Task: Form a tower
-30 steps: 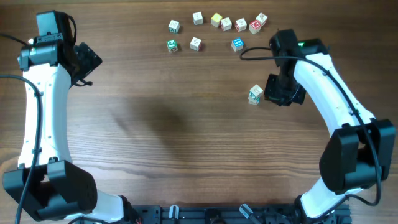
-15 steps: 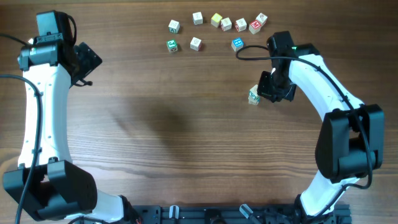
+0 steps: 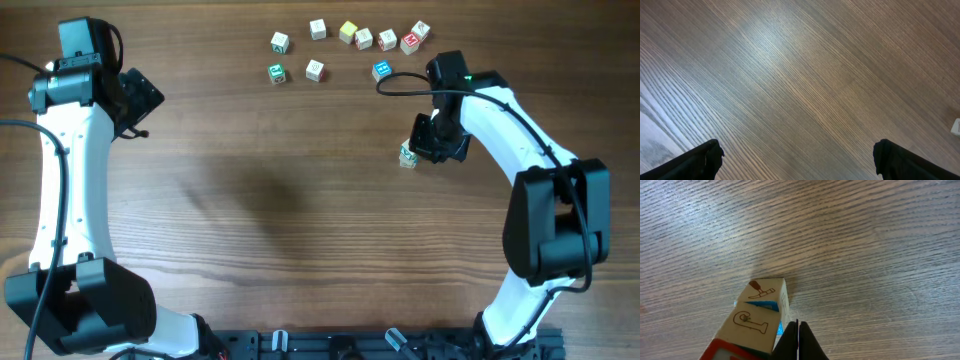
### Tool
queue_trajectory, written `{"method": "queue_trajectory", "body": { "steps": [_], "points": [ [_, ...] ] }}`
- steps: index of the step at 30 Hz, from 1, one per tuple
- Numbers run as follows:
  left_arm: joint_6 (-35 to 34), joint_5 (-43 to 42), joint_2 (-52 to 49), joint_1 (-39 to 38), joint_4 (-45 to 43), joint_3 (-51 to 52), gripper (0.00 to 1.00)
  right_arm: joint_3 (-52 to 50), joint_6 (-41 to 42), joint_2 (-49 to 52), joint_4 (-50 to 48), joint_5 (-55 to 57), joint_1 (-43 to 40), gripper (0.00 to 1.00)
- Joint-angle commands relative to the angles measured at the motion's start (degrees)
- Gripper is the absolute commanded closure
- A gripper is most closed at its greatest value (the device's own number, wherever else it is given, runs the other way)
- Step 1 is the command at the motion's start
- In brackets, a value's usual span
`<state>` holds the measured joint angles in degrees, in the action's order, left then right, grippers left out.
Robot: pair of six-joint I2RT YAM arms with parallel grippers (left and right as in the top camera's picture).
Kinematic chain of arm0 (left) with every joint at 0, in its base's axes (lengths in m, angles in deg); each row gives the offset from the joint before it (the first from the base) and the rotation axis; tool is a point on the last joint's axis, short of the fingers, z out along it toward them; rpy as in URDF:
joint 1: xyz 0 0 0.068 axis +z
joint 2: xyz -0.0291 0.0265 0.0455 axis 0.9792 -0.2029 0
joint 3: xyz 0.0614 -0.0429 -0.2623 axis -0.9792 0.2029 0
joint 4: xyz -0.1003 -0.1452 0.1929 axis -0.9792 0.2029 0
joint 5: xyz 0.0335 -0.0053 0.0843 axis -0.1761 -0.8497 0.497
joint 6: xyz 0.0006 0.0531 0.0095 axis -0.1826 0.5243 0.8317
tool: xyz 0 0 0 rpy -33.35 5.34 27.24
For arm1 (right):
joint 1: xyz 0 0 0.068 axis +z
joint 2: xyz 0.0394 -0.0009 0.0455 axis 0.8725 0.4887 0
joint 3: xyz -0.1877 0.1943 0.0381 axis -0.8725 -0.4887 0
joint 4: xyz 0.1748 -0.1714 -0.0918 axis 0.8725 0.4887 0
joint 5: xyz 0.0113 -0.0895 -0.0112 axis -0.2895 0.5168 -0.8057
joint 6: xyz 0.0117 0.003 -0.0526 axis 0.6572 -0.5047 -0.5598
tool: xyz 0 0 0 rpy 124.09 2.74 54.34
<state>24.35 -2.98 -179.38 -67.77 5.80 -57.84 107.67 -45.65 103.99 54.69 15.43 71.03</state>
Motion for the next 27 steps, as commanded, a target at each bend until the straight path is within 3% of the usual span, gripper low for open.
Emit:
{"method": "queue_trajectory", "body": {
  "steps": [1,19,23,27],
  "points": [
    [-0.96,-0.11,-0.52,0.2,0.07,0.26,0.0,-0.17,-0.33,0.66,-1.07,-0.9,-0.24,0.96],
    [-0.96,-0.09,-0.52,0.2,0.07,0.26,0.0,-0.13,0.98,0.63,-2.12,-0.68,-2.36,0.96],
    [-0.96,-0.11,-0.52,0.2,0.07,0.26,0.0,3.93,1.25,-0.11,5.05,0.35,-2.67,0.96],
    [-0.96,-0.11,-0.52,0.2,0.07,0.26,0.0,9.84,7.21,-7.72,12.55,1.81,-2.64,0.92]
  ]
}}
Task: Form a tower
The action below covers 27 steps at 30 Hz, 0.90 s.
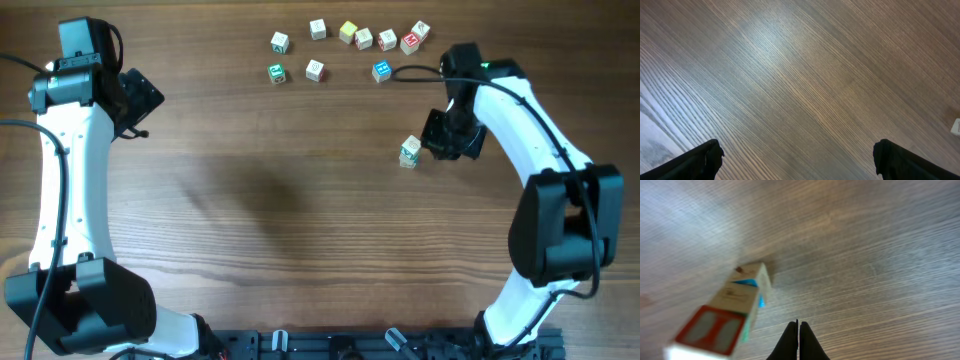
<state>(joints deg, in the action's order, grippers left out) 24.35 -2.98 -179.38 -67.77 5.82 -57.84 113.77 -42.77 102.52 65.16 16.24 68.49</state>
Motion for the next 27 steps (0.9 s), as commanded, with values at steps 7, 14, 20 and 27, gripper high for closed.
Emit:
{"method": "queue_trajectory", "body": {
  "steps": [7,14,20,27],
  "points": [
    [-0.96,-0.11,-0.52,0.2,0.02,0.26,0.0,3.76,10.78,-10.25,-0.52,-0.96,6.19,0.0],
    [-0.96,-0.09,-0.52,0.2,0.02,0.26,0.0,3.69,18.21,-0.39,-2.45,4.81,10.45,0.0],
    [-0.96,-0.11,-0.52,0.2,0.02,0.26,0.0,3.26,17.2,2.91,-3.78,6.73,10.21,0.0],
    [-0.96,-0.11,-0.52,0.2,0.04,0.26,0.0,2.36,14.12,5.11,-5.51,5.88,10.1,0.12]
  ]
}}
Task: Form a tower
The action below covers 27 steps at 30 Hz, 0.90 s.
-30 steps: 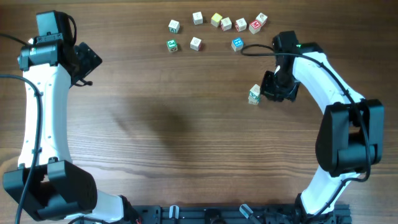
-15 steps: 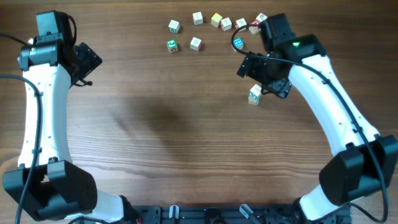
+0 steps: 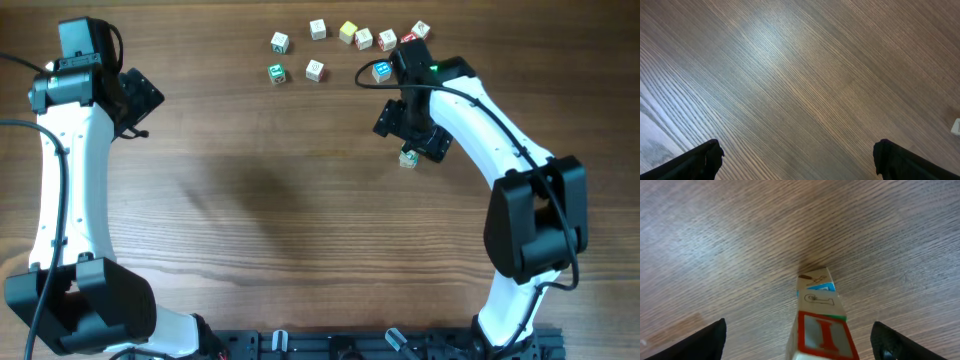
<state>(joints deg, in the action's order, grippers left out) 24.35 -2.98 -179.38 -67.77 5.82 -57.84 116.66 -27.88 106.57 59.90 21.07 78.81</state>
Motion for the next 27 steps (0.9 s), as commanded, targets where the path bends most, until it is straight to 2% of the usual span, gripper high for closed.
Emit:
{"method": "queue_trajectory", "body": {
  "steps": [1,5,12,16,19,20,22,27],
  "points": [
    [-0.96,-0.11,-0.52,0.2,0.04,0.26,0.0,-0.63,-0.76,1.07,-0.26,1.03,-0.55,0.13],
    [-0.96,-0.09,-0.52,0.2,0.04,0.26,0.0,-1.49,-1.84,1.09,-0.37,-0.5,-2.29,0.14],
    [-0.96,-0.11,-0.52,0.2,0.04,0.26,0.0,-1.51,-1.88,2.93,-0.55,-2.84,-2.34,0.31],
    [-0.96,-0.11,-0.52,0.2,0.02,0.26,0.0,-1.51,-2.03,4.17,-0.48,-4.44,-2.34,0.33],
    [-0.96,-0.11,-0.52,0.2,0.02,0.26,0.0,-1.51,-2.03,4.17,-0.35,-4.44,-2.34,0.41],
    [-0.96,-0.11,-0.52,0.2,0.04,0.26,0.0,-1.51,-2.05,4.17,0.02,-4.48,-2.32,0.47],
    [-0.96,-0.11,-0.52,0.2,0.02,0.26,0.0,-1.51,-3.19,4.17,0.11,-4.66,-2.29,0.53],
    [-0.96,-0.11,-0.52,0.2,0.04,0.26,0.0,-1.51,-3.39,4.17,1.07,-4.61,-2.29,0.6]
  ]
}}
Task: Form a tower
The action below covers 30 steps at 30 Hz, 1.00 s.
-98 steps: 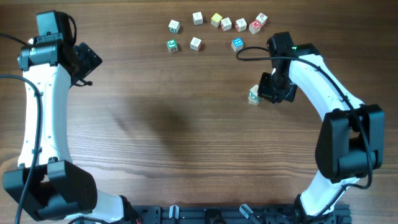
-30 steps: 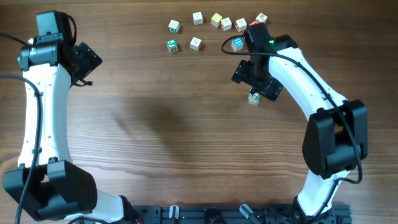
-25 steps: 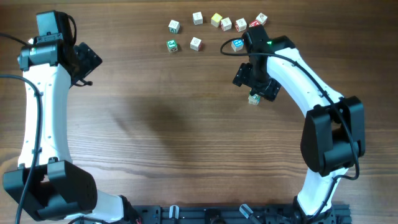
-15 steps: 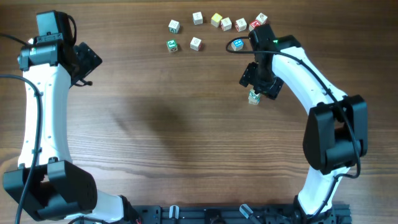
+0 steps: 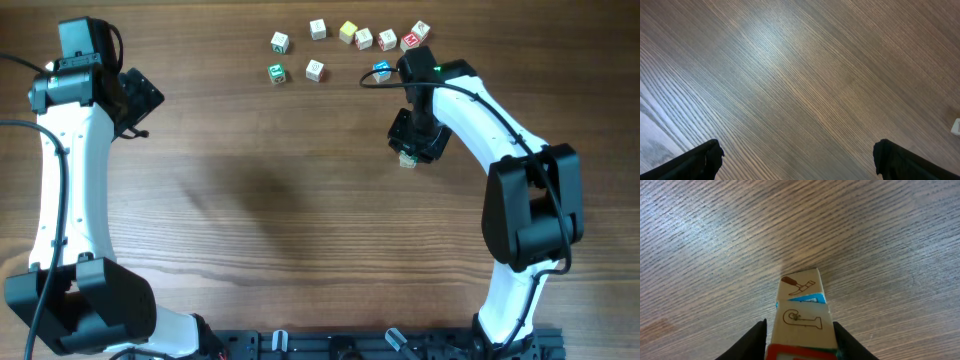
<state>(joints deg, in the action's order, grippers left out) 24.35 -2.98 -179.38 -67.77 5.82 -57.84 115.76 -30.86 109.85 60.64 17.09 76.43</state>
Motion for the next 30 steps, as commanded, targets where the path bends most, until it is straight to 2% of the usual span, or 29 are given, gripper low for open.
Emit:
{"method": "queue_trajectory", "body": {
  "steps": [1,11,17,19,23,30],
  "points": [
    [-0.96,-0.11,-0.52,0.2,0.04,0.26,0.0,-0.61,-0.52,0.9,0.35,-0.66,0.09,0.61],
    [-0.96,-0.09,-0.52,0.2,0.04,0.26,0.0,-0.61,-1.73,0.9,0.33,-1.05,0.09,0.69],
    [-0.96,-0.11,-0.52,0.2,0.02,0.26,0.0,1.68,-10.4,0.85,2.75,-2.12,0.07,0.91],
    [-0.96,-0.11,-0.52,0.2,0.02,0.26,0.0,3.93,-13.22,0.63,4.28,-2.12,0.09,0.95],
    [-0.96,-0.11,-0.52,0.2,0.04,0.26,0.0,5.92,-22.75,-0.61,4.35,-2.12,-0.24,0.96],
    [-0.96,-0.11,-0.52,0.2,0.04,0.26,0.0,3.89,-24.26,-0.61,2.03,-2.03,-0.92,0.96]
  ]
}}
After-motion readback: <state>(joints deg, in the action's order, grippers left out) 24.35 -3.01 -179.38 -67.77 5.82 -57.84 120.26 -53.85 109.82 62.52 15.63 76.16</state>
